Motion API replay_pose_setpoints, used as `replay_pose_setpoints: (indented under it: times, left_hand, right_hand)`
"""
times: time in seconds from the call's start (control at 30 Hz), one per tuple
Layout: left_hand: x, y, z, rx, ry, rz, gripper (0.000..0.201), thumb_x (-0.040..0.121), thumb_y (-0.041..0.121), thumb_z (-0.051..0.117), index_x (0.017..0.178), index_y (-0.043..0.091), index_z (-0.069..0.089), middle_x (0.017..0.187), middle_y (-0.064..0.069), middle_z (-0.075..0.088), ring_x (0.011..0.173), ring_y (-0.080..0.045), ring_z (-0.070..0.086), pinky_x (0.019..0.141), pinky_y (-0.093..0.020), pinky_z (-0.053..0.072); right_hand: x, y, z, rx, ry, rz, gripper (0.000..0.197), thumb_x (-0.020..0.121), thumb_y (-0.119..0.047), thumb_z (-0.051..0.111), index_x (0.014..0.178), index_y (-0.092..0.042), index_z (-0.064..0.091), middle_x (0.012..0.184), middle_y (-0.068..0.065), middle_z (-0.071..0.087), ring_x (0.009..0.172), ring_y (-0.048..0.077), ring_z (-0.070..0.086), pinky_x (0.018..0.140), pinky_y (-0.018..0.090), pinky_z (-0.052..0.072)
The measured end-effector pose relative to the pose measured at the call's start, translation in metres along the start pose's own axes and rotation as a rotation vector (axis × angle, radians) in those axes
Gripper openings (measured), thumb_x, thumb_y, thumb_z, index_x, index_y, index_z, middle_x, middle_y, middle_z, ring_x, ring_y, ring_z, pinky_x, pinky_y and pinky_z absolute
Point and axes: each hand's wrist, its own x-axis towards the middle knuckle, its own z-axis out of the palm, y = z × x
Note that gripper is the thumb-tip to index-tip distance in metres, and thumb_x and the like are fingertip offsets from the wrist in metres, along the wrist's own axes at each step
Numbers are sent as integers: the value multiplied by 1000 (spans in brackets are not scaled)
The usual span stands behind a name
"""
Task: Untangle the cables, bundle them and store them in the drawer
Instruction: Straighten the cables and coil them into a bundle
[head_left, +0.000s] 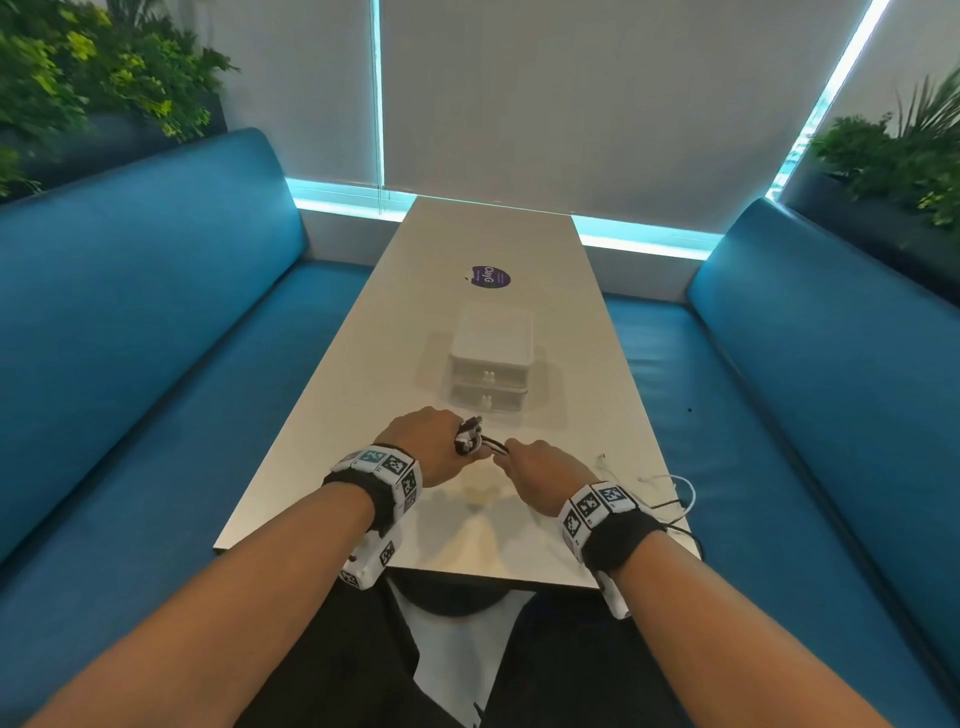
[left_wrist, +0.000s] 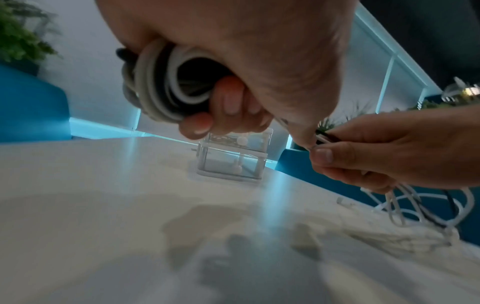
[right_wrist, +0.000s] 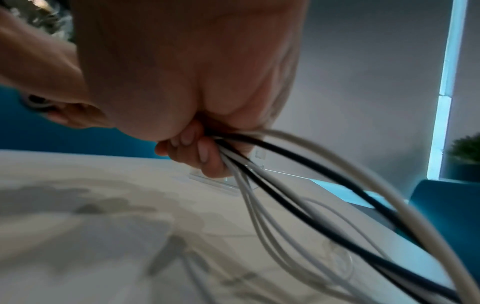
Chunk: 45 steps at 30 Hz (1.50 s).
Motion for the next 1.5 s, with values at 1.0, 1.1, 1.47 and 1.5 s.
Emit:
replay_pose_setpoints:
  times: [1.0, 1.1, 1.47, 1.5]
  left_hand:
    - [21, -3, -7, -799, 204, -403, 39, 89, 50, 63, 82, 12, 61, 71, -7, 61, 60, -31, 61, 51, -32, 51]
    - [19, 2, -2, -1059, 150, -388, 34, 85, 42, 68, 72, 14, 52, 56, -1, 43, 45, -23, 43, 48, -29, 42]
    - [14, 14, 5, -1211, -32, -378, 50, 66, 54, 77, 89, 10, 73, 82, -10, 75, 77, -27, 72, 76, -38, 57]
    - [14, 14, 4, -1211, -25, -386, 47, 66, 50, 76, 89, 9, 73, 80, -10, 74, 75, -27, 71, 74, -36, 56]
  right_hand:
    - [4, -16, -13, 223, 123, -9, 21, 105, -30, 30, 97, -13, 40, 81, 15, 60, 71, 35, 54, 63, 40, 41]
    - [8, -24, -8, 271, 107, -9, 25, 105, -36, 28, 96, -16, 39, 75, 7, 55, 65, 28, 52, 62, 40, 42]
    - [16, -50, -9, 293, 68, -176, 21, 91, -19, 43, 92, -4, 58, 79, 16, 64, 67, 28, 60, 60, 41, 49]
    - [15, -51, -8, 307, 60, -186, 21, 90, -22, 43, 91, -6, 56, 78, 13, 64, 65, 25, 59, 60, 42, 51]
